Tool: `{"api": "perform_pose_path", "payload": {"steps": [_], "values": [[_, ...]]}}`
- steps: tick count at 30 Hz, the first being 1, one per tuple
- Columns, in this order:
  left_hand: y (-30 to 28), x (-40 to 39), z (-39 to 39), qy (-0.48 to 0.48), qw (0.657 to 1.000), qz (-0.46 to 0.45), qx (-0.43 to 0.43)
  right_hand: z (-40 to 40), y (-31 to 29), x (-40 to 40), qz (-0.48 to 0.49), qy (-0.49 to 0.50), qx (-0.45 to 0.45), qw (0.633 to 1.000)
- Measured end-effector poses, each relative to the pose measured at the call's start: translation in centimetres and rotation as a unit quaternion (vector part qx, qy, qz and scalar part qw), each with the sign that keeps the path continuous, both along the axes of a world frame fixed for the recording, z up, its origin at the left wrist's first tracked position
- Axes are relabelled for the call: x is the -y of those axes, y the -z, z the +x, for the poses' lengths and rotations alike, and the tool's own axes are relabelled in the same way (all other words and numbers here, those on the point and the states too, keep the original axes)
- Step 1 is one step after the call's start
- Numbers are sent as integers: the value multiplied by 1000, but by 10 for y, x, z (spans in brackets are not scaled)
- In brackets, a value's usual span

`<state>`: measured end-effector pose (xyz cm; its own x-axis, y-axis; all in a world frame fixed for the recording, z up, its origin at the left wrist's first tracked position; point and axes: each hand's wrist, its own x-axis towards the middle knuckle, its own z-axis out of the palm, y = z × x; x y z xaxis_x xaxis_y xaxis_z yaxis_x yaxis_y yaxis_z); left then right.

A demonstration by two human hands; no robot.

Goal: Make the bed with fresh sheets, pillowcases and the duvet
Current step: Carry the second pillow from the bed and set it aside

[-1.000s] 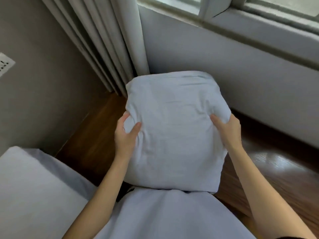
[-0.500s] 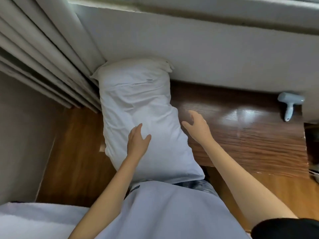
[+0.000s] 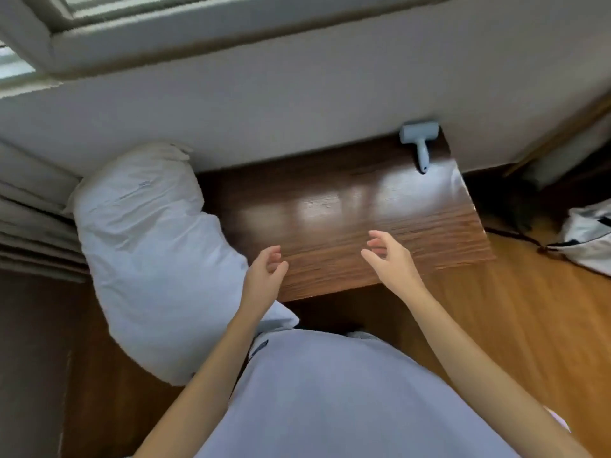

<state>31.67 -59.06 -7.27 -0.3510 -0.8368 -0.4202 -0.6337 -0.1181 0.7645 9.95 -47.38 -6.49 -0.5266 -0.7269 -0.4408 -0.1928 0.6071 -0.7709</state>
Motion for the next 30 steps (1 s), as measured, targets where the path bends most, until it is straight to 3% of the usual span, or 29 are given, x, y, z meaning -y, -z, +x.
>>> {"api": "perform_pose_path", "payload": {"steps": [6,13,20,23,25,27,30], "values": [[-35,-66,-162,148,988,-6,-33,-112,-9,-153,-35,248,16,968],[-60,-142,-341,341,937,17,-69,-184,-5,-296,-67,524,41,848],[-18,-234,-506,452,887,74,-55,-246,21,-376,-69,654,77,749],[-9,-273,-580,518,849,100,-43,-287,23,-404,-58,693,73,715],[-14,-311,-645,582,806,106,-33,-323,14,-431,-52,729,63,679],[-24,-332,-681,623,775,100,-42,-345,1,-444,-61,729,55,679],[-31,-398,-762,691,716,90,-41,-389,-12,-496,-78,774,23,628]]}}
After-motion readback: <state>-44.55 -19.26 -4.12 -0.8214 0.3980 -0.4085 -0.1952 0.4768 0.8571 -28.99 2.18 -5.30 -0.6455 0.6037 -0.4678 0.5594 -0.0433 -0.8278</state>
